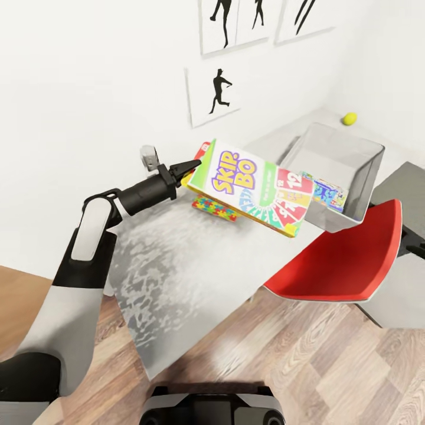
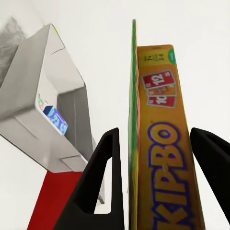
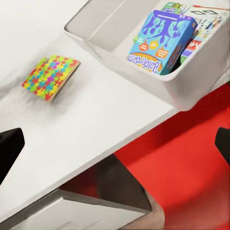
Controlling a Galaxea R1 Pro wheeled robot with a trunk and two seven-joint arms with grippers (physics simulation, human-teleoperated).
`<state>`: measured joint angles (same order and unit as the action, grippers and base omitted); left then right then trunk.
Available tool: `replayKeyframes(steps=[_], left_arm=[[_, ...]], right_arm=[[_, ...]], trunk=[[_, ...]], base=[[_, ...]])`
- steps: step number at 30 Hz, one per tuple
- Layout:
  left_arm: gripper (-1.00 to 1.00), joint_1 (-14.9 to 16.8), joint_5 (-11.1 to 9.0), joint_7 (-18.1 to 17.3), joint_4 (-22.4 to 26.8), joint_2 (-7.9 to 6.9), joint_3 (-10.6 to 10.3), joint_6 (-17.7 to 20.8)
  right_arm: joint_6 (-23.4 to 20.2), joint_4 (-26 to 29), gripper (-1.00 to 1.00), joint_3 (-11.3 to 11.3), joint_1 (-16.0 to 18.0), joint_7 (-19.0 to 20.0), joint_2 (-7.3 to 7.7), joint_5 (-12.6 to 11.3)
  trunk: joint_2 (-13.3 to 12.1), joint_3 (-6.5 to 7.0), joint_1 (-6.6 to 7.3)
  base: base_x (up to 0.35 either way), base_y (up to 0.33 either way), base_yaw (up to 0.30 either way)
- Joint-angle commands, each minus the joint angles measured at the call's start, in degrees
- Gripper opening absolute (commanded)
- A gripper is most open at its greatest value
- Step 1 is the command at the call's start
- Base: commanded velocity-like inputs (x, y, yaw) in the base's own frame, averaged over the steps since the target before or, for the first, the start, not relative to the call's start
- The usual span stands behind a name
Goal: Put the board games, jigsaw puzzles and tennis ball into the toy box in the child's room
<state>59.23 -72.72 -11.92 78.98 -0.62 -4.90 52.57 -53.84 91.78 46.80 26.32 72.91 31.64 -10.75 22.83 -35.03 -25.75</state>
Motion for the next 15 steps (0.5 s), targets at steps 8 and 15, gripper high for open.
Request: replayKeyframes(steps=[8, 15], left_arm=[[-1.00, -0.94, 0.35, 1.12, 1.36, 0.65, -0.02, -0.42], [-1.00, -1.73, 0.49, 1.46, 2.91, 0.96, 0.04, -0.63]], right_arm=[[0.91, -0.71, 1.00, 1.28, -1.25, -0.97, -0.99, 0.01], [1.18, -0.84, 1.00, 2.66, -1.54, -1.09, -1.63, 0.02]], trunk=[[0.09, -0.07, -0.03], [0.09, -0.07, -0.03]], base=[[0.000, 0.000, -0.063], [0.000, 0.000, -0.014]])
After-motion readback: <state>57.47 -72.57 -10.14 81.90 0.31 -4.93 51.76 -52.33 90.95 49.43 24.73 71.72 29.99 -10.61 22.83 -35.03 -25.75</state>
